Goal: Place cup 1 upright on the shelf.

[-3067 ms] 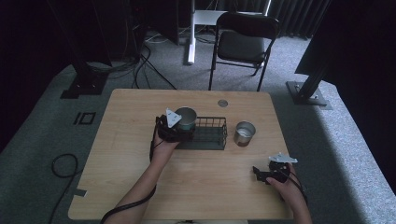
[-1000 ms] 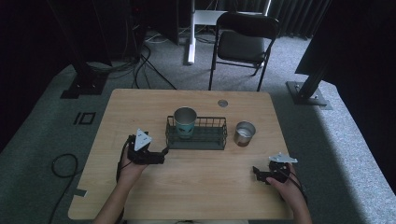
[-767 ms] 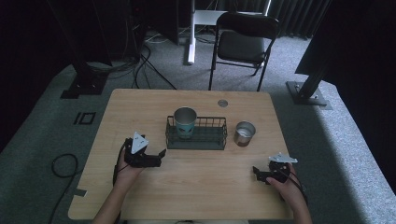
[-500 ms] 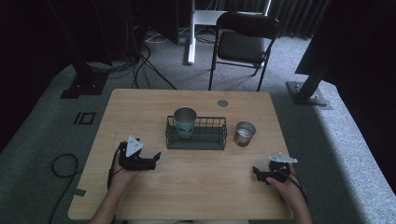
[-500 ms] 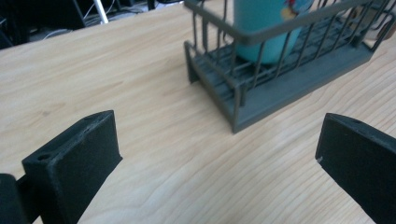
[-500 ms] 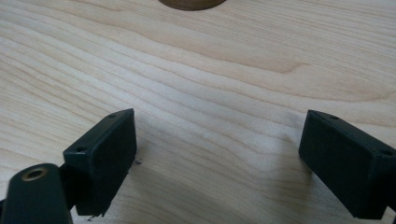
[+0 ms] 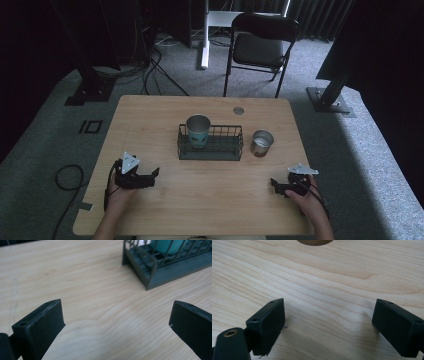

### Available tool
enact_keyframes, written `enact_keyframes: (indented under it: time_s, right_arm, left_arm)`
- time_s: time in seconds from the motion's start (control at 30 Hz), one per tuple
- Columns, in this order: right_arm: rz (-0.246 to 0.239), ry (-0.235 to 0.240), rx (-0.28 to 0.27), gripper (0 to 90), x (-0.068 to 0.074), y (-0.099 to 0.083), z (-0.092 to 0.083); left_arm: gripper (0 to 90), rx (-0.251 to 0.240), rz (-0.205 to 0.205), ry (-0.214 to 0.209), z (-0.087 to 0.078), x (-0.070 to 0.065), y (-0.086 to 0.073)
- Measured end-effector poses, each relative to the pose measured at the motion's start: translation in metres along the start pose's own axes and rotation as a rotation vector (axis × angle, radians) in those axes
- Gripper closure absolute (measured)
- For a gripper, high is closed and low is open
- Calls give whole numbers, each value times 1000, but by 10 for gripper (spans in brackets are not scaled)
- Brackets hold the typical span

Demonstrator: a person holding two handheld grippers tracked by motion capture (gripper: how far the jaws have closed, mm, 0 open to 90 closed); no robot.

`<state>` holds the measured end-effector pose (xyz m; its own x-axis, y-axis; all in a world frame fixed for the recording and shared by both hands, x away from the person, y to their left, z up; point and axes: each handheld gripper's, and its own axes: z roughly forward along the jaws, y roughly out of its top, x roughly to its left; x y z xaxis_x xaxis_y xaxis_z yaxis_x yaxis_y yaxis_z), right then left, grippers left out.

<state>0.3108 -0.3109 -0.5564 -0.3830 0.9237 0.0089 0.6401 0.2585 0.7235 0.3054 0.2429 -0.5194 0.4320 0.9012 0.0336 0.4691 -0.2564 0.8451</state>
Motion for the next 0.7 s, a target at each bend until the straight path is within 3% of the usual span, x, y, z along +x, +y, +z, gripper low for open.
enact_keyframes:
  time_s: [0.4, 0.7]
  right_arm:
    - [0, 0, 0, 109, 0, 0, 0]
    - [0, 0, 0, 110, 0, 0, 0]
  left_arm:
    - [4, 41, -30, 44, -7, 12, -18]
    - [4, 89, -75, 89, -13, 24, -32]
